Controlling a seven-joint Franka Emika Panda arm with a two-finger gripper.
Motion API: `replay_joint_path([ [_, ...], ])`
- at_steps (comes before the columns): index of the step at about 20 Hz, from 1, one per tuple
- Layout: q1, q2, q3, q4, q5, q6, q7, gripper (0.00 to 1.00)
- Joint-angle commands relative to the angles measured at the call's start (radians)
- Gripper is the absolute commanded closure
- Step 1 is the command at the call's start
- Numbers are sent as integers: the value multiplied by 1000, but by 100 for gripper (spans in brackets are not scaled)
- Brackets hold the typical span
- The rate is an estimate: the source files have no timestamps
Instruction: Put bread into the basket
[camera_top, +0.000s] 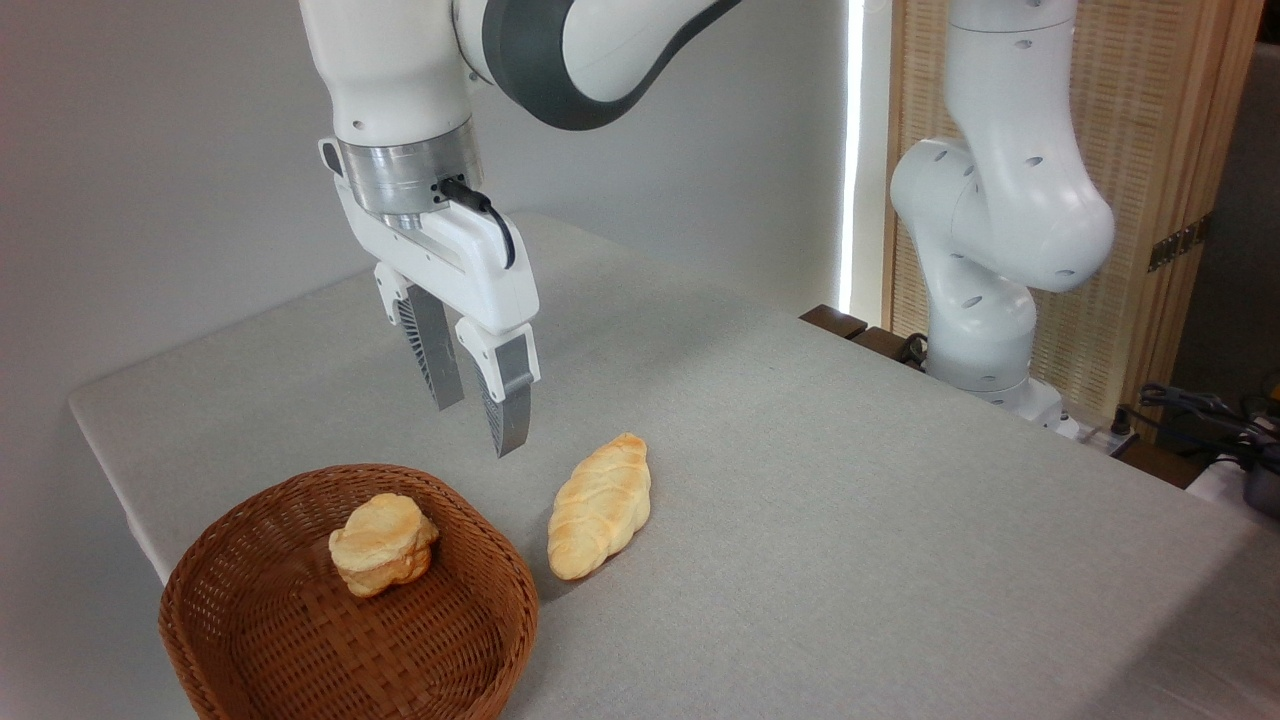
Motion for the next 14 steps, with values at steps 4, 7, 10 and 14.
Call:
replay_joint_path([
  [4,-16,-2,-2,4,-81,-76,3,0],
  [7,-19,2,-5,4,-85,-82,9,0],
  [10,-19,-1,-18,5,-88,-87,7,0],
  [14,-18,-2,-18,5,-108,-87,9,0],
])
